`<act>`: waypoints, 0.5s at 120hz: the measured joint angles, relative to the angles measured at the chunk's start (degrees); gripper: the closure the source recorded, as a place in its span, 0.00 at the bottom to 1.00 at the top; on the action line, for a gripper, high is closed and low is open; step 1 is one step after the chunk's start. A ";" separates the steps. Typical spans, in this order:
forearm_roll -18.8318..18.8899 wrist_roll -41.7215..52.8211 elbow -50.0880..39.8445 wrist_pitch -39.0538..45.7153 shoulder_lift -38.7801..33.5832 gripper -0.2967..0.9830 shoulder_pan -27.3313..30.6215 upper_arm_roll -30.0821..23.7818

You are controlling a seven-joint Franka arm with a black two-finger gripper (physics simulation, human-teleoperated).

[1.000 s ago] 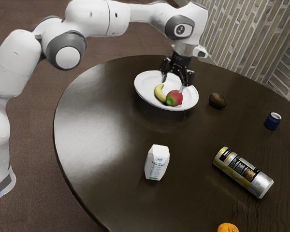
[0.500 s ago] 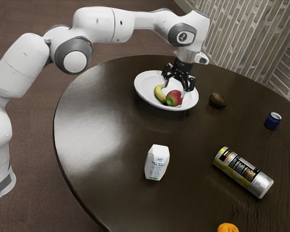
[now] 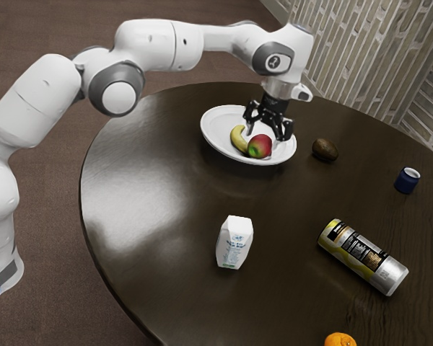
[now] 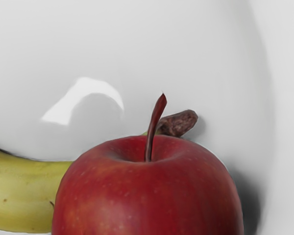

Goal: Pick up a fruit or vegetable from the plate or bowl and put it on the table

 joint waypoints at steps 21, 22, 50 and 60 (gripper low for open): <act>-0.08 -0.13 -0.37 0.76 0.81 0.23 0.10 -0.13; -0.09 -0.13 -0.38 0.80 0.84 0.23 0.10 -0.13; -0.23 -0.26 -0.65 1.41 1.37 0.25 0.33 -0.13; -0.29 -0.34 -0.67 1.50 1.48 0.31 0.43 -0.13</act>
